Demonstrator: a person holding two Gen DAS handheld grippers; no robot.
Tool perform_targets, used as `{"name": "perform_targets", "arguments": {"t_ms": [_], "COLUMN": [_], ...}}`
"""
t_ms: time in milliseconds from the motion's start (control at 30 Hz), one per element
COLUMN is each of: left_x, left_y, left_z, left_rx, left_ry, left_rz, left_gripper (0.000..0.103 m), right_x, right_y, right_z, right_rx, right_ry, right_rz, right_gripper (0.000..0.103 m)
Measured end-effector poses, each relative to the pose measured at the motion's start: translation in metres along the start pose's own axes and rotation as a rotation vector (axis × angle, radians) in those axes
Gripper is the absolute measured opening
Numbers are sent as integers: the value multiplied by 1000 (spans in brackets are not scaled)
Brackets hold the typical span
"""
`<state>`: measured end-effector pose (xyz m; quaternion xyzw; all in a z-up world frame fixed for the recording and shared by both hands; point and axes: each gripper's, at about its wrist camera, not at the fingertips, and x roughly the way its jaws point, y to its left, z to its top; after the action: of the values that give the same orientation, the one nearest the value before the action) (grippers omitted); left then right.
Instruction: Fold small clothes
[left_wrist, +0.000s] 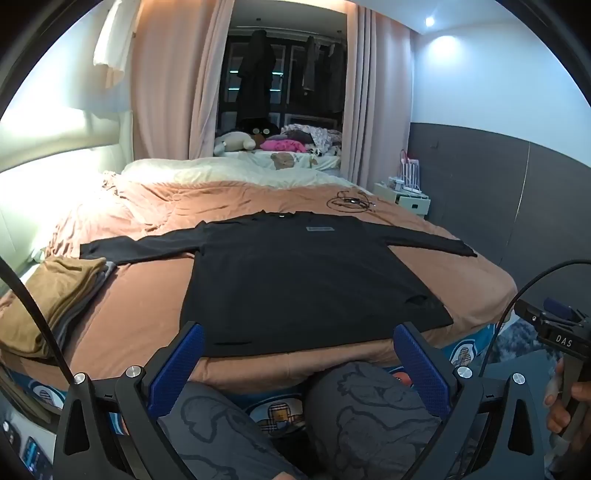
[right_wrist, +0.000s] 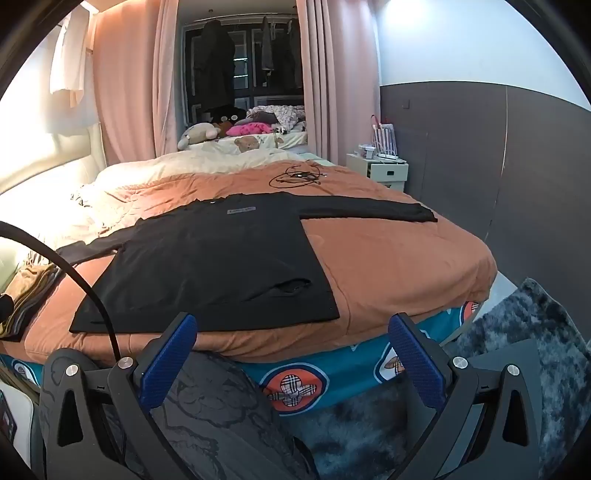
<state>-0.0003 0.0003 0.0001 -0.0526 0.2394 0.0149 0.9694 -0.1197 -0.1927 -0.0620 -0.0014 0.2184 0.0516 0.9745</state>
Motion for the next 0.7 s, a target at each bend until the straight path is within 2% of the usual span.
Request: {"name": "perform_targets", "arguments": {"t_ms": [100, 133, 233, 700], "left_x": [-2, -9, -7, 0], "left_y": [4, 3, 1, 3], "left_z": [0, -4, -1, -6], "left_rx": [-2, 10, 28, 10], "left_ry": [-7, -30, -8, 4], "left_rz": [5, 4, 18, -6], "left_gripper": [103, 103, 103, 103], "right_x": [0, 0, 0, -4], "right_y": [0, 0, 1, 3], "right_z": [0, 0, 0, 0], "right_rx": [5, 4, 1, -18], "right_ry": [-2, -1, 2, -3], "right_rz": [5, 5, 7, -18], "right_gripper": [103, 103, 103, 103]}}
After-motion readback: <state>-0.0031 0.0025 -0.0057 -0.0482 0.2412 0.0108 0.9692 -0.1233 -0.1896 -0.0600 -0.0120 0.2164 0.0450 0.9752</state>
